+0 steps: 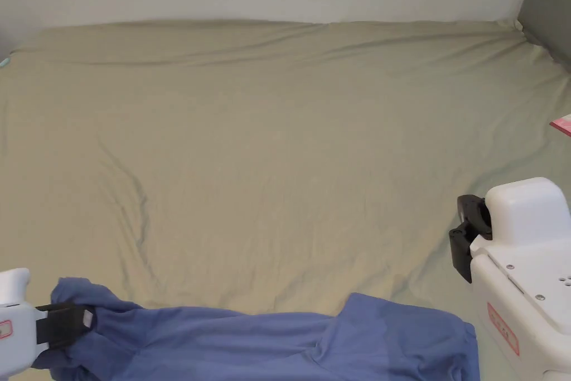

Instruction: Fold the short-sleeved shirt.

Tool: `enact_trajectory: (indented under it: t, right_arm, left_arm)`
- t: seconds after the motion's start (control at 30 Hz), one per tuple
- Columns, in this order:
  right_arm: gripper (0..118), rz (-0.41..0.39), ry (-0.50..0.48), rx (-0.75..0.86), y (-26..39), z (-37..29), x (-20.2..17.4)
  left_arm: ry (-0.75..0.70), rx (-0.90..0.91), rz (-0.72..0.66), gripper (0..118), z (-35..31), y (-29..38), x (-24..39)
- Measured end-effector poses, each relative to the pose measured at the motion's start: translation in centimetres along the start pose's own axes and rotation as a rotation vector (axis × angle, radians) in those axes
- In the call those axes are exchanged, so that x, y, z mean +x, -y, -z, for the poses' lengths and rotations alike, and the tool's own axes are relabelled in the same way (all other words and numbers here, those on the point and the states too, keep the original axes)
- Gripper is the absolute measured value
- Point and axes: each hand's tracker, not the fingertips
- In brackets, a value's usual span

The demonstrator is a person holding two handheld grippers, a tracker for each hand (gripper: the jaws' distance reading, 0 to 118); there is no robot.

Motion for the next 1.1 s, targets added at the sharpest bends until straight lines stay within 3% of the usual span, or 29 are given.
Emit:
enact_trajectory:
  t: [0.13, 0.27, 0.57, 0.63, 0.67, 0.7, 0.77, 0.8, 0.83, 0.93, 0.97, 1.03, 1.07, 1.1]
  right_arm:
    - [2, 0.015, 0.001, 0.016, 0.0, -0.6, 0.7]
    - [2, 0.028, 0.002, 0.022, 0.5, -1.1, 1.4]
    - [2, 0.056, 0.018, 0.006, 1.8, -1.5, 3.4]
    - [2, 0.061, 0.025, 0.004, 1.9, -1.5, 3.7]
    - [2, 0.064, 0.028, 0.004, 1.9, -1.5, 3.8]
    - [2, 0.068, 0.028, 0.003, 1.9, -1.5, 4.0]
    - [2, 0.072, 0.03, 0.002, 1.9, -1.4, 4.0]
    - [2, 0.07, 0.031, 0.0, 1.9, -1.4, 4.0]
    - [2, 0.066, 0.032, 0.0, 1.9, -1.4, 4.0]
    - [2, 0.063, 0.031, 0.001, 1.8, -1.4, 3.8]
    - [2, 0.063, 0.029, 0.001, 1.8, -1.4, 3.7]
    - [2, 0.061, 0.027, 0.004, 1.6, -1.5, 3.4]
    - [2, 0.06, 0.025, 0.005, 1.6, -1.6, 3.3]
    - [2, 0.06, 0.021, 0.006, 1.6, -1.6, 3.1]
  left_arm:
    - [0.076, -0.079, 0.055, 6, 1.0, -0.3, 5.0]
    - [0.204, -0.165, 0.002, 6, 4.1, 0.2, 8.9]
    - [0.094, -0.281, 0.061, 6, 13.5, 3.1, 15.2]
    - [0.086, -0.296, 0.062, 11, 14.9, 4.2, 16.6]
    - [0.097, -0.307, 0.056, 22, 15.4, 4.5, 16.8]
    - [0.154, -0.328, 0.02, 43, 15.7, 4.8, 17.1]
    - [0.317, -0.346, -0.064, 106, 15.4, 5.1, 17.5]
    - [0.39, -0.354, -0.108, 117, 15.0, 4.9, 17.7]
    - [0.436, -0.326, -0.136, 117, 14.2, 4.5, 17.6]
    - [0.489, -0.185, -0.168, 106, 11.1, 2.4, 16.4]
    - [0.498, -0.14, -0.175, 95, 10.0, 1.9, 15.8]
    - [0.44, -0.028, -0.145, 66, 7.6, 0.8, 14.3]
    - [0.39, 0.02, -0.108, 40, 6.7, 0.5, 13.7]
    - [0.319, 0.06, -0.046, 22, 5.9, 0.4, 13.0]
